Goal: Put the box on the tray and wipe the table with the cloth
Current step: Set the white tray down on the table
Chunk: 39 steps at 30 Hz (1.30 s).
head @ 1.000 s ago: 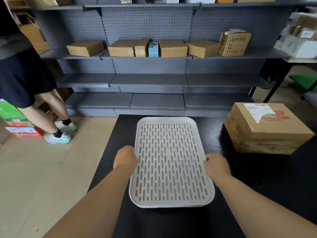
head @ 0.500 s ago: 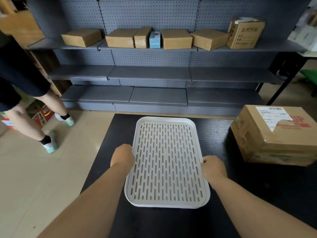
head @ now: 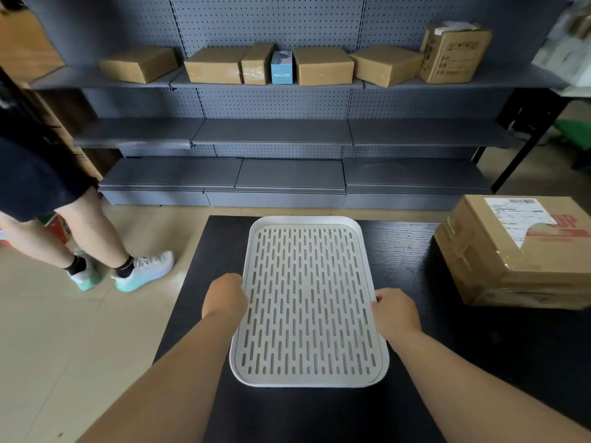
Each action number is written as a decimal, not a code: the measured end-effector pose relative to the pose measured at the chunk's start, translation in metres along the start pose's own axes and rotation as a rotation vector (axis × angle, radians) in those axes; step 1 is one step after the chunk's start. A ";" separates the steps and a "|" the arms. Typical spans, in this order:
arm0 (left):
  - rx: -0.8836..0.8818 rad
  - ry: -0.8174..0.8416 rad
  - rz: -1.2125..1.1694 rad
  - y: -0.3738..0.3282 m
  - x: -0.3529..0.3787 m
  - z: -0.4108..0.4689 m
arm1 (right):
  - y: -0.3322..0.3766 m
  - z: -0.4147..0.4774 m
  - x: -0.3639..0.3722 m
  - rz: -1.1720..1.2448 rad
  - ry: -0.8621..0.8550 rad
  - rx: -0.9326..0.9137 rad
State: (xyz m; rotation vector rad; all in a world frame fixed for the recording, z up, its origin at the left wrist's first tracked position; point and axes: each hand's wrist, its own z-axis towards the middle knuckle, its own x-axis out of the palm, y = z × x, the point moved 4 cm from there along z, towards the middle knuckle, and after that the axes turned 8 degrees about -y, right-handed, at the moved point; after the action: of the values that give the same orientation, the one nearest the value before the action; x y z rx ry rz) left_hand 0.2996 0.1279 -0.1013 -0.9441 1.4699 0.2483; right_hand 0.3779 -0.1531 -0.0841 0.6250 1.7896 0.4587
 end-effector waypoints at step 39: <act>0.608 -0.292 0.316 -0.111 -0.053 -0.096 | 0.004 -0.075 -0.070 -0.385 -0.439 -0.383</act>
State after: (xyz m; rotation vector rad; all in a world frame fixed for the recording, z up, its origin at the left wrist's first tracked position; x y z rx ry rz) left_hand 0.2956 0.0144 0.0054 -0.1753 1.3017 0.1451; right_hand 0.3229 -0.1933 -0.0069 0.0919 1.3117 0.3519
